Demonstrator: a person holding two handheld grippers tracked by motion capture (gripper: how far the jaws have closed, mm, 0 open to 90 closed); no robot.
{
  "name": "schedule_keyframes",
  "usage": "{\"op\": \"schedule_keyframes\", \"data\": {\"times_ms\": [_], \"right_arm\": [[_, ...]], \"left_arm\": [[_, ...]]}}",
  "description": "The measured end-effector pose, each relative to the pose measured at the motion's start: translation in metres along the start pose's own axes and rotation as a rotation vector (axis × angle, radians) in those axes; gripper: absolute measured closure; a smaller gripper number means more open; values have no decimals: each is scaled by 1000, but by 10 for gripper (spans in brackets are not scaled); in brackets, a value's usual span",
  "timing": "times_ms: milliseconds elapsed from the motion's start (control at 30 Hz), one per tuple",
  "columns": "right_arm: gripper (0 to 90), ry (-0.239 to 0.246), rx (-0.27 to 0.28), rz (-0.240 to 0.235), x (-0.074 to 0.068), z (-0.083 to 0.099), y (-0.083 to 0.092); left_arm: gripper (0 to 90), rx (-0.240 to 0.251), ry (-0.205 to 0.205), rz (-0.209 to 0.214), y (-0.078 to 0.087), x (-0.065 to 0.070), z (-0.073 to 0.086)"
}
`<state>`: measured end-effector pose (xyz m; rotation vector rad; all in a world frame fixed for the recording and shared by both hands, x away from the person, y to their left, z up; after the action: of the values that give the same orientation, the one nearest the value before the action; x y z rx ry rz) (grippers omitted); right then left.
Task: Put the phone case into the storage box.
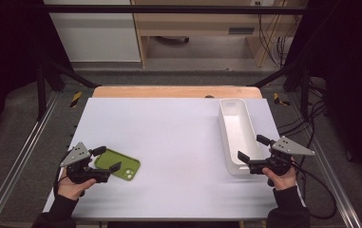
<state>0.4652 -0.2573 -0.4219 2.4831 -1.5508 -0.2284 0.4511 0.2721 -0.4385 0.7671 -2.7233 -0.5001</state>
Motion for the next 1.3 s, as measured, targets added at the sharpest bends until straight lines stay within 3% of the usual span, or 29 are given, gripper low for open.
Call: {"op": "schedule_keyframes", "data": {"times_ms": [167,367,767,933,1300], "right_arm": [[6,-1,0,-1,0,0,0],[5,0,-2,1,0,0,0],[5,-1,-6,1,-1,0,0],[5,1,-10,4,-1,1,0],[5,0,-8,2,-1,1,0]], "left_arm": [[229,-36,6,16,-3,5,5],[299,-75,4,-4,-4,11,9],[510,-162,24,-4,-7,18,23],[613,-214,32,16,-11,21,27],[778,-278,50,29,-20,23,33]]}}
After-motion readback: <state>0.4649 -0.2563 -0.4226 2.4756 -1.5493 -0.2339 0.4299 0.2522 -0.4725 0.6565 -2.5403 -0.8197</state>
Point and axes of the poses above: each handheld gripper's, and its own axes: y roughly backward along the jaws, z roughly out of its underside, x roughly to its right, the point moved 3 cm from there along -y, roughly forward along the jaws, and after that the axes turned 14 degrees about z, right-handed, at the moved point
